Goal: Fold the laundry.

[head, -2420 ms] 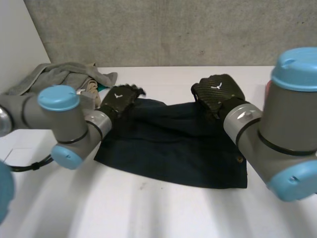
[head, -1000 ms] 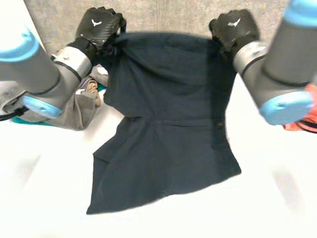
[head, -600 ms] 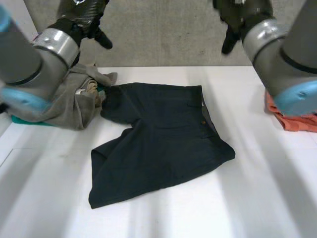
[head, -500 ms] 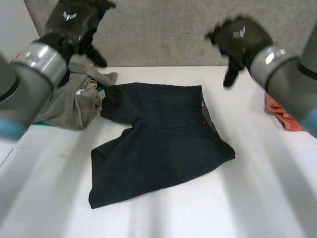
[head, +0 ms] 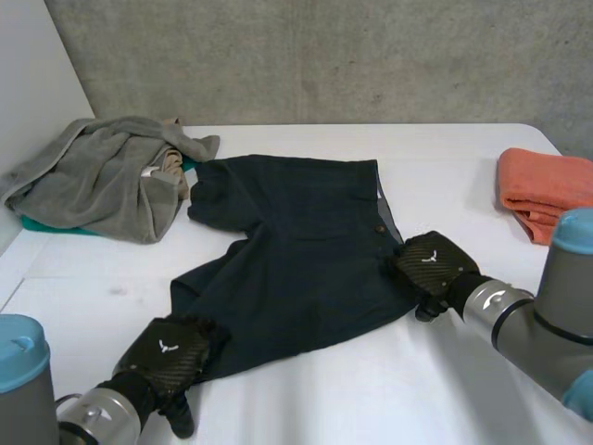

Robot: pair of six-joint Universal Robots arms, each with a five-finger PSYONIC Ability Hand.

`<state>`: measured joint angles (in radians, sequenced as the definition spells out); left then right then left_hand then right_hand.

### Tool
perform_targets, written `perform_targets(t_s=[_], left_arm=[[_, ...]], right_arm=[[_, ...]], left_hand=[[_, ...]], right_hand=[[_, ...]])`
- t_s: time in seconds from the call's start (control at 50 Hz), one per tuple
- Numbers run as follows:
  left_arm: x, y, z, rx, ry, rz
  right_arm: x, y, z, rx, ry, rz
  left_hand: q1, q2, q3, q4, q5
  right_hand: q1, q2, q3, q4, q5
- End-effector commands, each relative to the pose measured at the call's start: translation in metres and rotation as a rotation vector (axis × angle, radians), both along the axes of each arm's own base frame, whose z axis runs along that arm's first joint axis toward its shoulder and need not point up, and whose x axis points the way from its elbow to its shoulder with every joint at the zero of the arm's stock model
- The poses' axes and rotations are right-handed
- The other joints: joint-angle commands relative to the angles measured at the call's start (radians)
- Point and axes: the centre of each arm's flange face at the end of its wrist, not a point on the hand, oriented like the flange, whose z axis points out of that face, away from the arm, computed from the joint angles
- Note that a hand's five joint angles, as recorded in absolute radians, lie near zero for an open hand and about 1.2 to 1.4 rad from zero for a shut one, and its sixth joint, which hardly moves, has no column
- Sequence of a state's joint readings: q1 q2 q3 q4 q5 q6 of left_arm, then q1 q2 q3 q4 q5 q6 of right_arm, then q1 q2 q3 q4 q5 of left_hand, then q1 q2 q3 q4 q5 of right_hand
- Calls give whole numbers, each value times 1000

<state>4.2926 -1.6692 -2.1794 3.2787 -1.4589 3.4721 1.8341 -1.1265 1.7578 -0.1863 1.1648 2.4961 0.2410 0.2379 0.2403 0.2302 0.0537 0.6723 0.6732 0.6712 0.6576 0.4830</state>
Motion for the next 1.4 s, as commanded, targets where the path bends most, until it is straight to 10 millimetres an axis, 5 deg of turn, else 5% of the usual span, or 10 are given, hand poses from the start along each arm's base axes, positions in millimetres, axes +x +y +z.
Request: perform_targets(t_s=[0.02, 0.3, 0.38, 0.52, 0.66, 0.74, 0.86, 0.96, 1.12, 1.4], left_arm=[[-4, -20, -1, -114, 28, 38], [-10, -35, -20, -135, -58, -5], [-12, -38, -13, -187, -56, -16], [-13, -34, 53, -409, 54, -7], [-4, -6, 125, -563, 157, -8], [1, 5, 154, -586, 206, 2], [-2, 7, 166, -567, 224, -27], [-14, -16, 137, -456, 175, -47], [-45, -86, 95, -424, 135, -48], [-134, -225, 63, -648, 156, -98]], right_arm=[[2, -11, -12, -18, 9, -12], [-4, -9, -14, -7, 24, -53], [-6, -9, -4, -32, 35, -79], [-18, 10, 45, -80, 109, -109], [-32, 59, 117, -106, 224, -57], [-39, 78, 158, -176, 218, -66], [-47, 81, 184, -243, 202, -100], [-49, 65, 170, -186, 214, -115], [-38, 9, 108, -8, 238, -114], [-9, -129, 59, -229, 117, -274]], left_hand=[[233, 236, 234, 244, 246], [1155, 1158, 1155, 1166, 1167], [1155, 1158, 1156, 1166, 1168], [1155, 1158, 1156, 1166, 1168], [1155, 1158, 1156, 1166, 1168], [1155, 1158, 1156, 1166, 1168], [1155, 1158, 1156, 1166, 1168], [1155, 1158, 1156, 1166, 1168], [1155, 1158, 1156, 1166, 1168], [1155, 1158, 1156, 1166, 1168]], right_hand=[[724, 723, 725, 739, 739], [724, 723, 725, 739, 739], [724, 723, 725, 739, 739], [724, 723, 725, 739, 739], [724, 723, 725, 739, 739], [724, 723, 725, 739, 739], [724, 723, 725, 739, 739], [724, 723, 725, 739, 739], [724, 723, 725, 739, 739], [724, 723, 725, 739, 739]])
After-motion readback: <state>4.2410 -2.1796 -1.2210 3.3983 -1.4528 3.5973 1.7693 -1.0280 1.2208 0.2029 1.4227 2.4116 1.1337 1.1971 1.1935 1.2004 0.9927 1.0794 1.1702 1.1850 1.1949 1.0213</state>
